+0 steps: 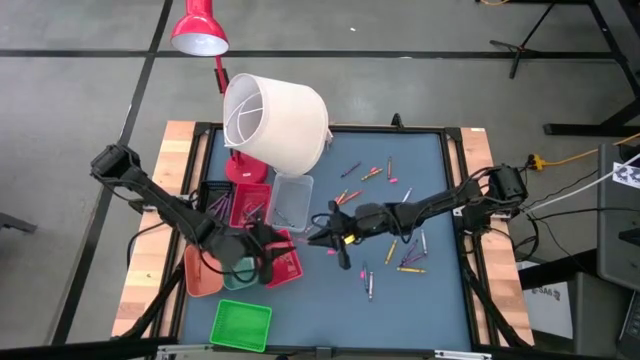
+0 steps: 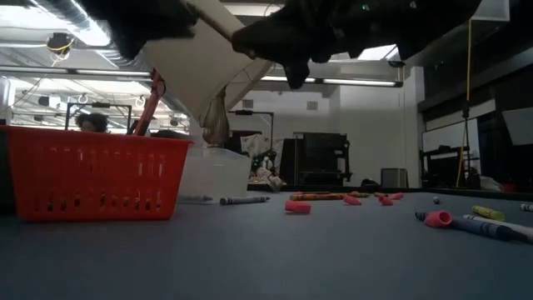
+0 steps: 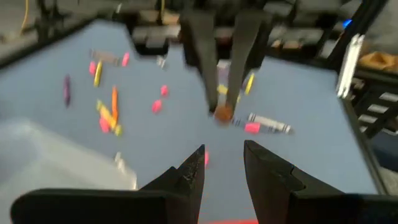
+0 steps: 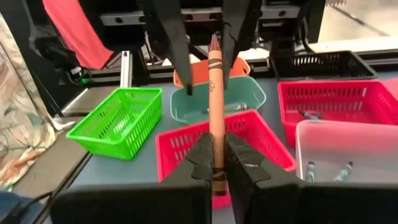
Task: Sort crayons
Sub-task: Put the brown crayon into the bottom red bin
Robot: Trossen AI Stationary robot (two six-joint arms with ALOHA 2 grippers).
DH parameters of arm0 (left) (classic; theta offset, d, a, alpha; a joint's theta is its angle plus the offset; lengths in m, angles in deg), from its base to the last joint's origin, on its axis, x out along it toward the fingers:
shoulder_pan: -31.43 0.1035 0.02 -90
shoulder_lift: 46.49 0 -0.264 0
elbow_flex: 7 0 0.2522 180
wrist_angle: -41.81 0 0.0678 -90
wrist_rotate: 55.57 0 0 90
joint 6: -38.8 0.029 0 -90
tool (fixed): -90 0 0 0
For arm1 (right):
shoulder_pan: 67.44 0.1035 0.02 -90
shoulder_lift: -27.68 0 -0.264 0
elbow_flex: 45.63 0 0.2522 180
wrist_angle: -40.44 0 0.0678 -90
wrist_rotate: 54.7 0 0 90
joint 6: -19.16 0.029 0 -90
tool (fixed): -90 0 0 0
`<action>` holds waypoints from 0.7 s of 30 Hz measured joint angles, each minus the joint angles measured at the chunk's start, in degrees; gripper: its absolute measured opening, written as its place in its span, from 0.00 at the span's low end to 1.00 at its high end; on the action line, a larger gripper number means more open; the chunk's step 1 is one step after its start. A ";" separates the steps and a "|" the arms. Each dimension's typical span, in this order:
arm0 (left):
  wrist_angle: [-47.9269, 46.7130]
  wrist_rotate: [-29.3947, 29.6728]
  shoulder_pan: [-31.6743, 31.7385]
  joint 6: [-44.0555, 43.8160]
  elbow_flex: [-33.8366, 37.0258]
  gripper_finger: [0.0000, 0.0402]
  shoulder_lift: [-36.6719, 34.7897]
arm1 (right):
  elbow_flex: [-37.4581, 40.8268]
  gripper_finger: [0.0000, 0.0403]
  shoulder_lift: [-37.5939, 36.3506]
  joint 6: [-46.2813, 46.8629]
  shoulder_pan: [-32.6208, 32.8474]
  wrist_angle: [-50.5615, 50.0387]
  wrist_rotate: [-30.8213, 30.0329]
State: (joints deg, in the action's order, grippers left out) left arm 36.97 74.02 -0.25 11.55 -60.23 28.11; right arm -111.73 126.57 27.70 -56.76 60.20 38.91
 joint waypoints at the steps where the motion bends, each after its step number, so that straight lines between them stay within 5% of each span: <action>1: 1.99 -0.09 0.21 2.29 0.00 0.24 0.00 | 0.00 0.05 0.00 -0.02 -0.04 0.40 -0.01; 6: 7.80 -0.15 1.30 8.89 0.00 0.24 0.00 | -0.01 0.05 -0.04 -0.09 -0.15 2.65 -0.02; 21: 8.75 -0.31 4.10 9.86 0.00 0.24 0.00 | -0.02 0.05 -0.04 -0.09 -0.20 4.23 -0.19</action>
State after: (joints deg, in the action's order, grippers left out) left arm 45.72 73.71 3.86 21.41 -60.23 28.11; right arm -111.75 126.53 27.61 -56.96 64.43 38.72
